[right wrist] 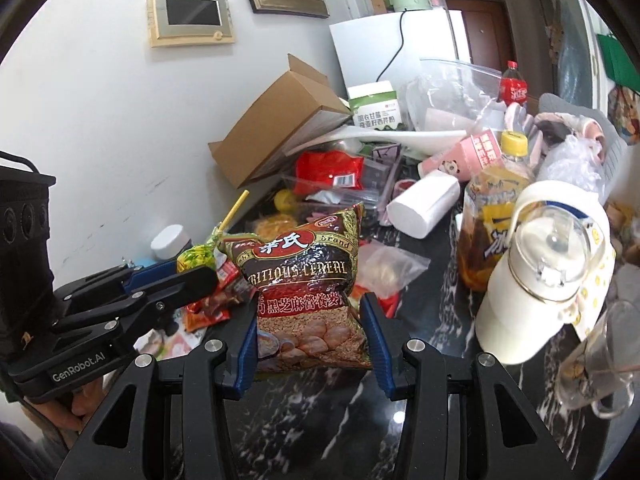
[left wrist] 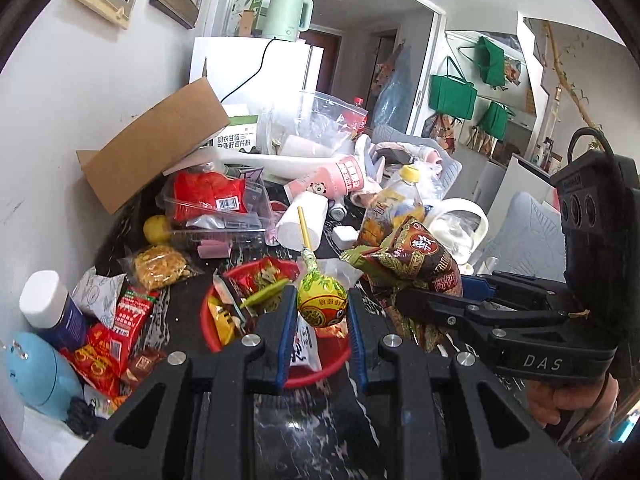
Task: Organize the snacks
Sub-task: 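Lower the lollipop and cereal packet into the red basket and open both tools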
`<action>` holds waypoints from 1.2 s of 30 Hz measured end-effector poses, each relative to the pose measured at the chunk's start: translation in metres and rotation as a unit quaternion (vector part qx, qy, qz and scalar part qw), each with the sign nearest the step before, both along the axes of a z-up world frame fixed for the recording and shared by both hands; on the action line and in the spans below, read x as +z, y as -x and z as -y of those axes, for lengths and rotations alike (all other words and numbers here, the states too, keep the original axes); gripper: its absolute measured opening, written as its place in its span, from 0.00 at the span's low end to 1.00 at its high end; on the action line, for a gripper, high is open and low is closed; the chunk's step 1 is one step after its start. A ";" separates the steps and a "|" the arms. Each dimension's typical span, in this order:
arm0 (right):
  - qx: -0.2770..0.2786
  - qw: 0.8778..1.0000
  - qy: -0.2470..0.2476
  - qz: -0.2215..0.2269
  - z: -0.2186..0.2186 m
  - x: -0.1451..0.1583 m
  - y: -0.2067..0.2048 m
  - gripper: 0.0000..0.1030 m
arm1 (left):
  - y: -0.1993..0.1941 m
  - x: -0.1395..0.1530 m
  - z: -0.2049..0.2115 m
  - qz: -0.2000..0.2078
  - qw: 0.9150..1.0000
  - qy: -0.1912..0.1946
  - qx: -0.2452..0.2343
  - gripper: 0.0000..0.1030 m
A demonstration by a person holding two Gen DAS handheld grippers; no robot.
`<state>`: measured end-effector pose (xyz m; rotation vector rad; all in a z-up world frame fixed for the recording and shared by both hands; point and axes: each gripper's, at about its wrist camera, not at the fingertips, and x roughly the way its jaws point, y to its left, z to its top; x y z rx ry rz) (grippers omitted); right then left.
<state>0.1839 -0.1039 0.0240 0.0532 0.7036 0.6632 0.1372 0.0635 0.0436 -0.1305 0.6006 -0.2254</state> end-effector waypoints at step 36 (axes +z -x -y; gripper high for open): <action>0.001 0.998 0.027 -0.049 -0.026 -0.051 -0.065 0.45 | -0.064 -0.113 -0.026 -0.118 0.993 -0.011 0.029 0.23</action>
